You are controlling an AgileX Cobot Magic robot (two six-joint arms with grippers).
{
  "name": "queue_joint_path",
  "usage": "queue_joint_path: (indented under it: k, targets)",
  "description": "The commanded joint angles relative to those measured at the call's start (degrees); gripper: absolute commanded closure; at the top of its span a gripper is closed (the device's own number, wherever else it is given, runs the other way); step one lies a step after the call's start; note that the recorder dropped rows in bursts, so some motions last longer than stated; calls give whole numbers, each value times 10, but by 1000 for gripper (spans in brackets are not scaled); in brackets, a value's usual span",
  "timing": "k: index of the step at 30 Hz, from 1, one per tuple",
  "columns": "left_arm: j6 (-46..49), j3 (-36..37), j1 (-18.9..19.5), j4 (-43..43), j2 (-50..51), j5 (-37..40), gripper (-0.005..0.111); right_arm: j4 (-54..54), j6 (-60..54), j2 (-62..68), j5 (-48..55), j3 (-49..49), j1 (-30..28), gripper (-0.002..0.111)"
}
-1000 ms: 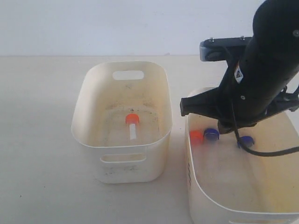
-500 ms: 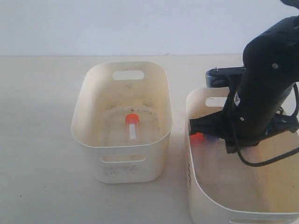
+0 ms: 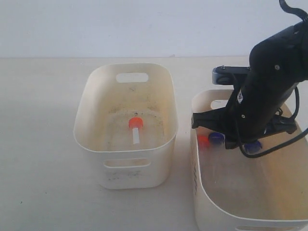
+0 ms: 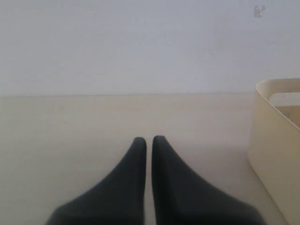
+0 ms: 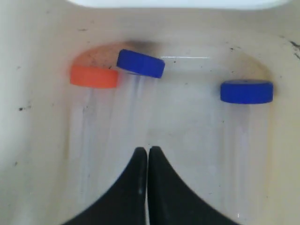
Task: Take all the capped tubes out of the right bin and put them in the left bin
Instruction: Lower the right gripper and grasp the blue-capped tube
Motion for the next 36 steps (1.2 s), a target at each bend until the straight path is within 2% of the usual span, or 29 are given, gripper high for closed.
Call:
queue_joint_path:
  k: [1, 18, 36]
  targets:
    - [-2, -1, -4, -2, 2, -4, 103, -31, -18, 6, 18, 5, -10, 108]
    - [-2, -1, -4, -2, 2, -4, 103, -31, -12, -42, 23, 5, -10, 108]
    - [-2, -1, -4, -2, 2, -4, 103, -36, 37, 19, -7, 6, -9, 108]
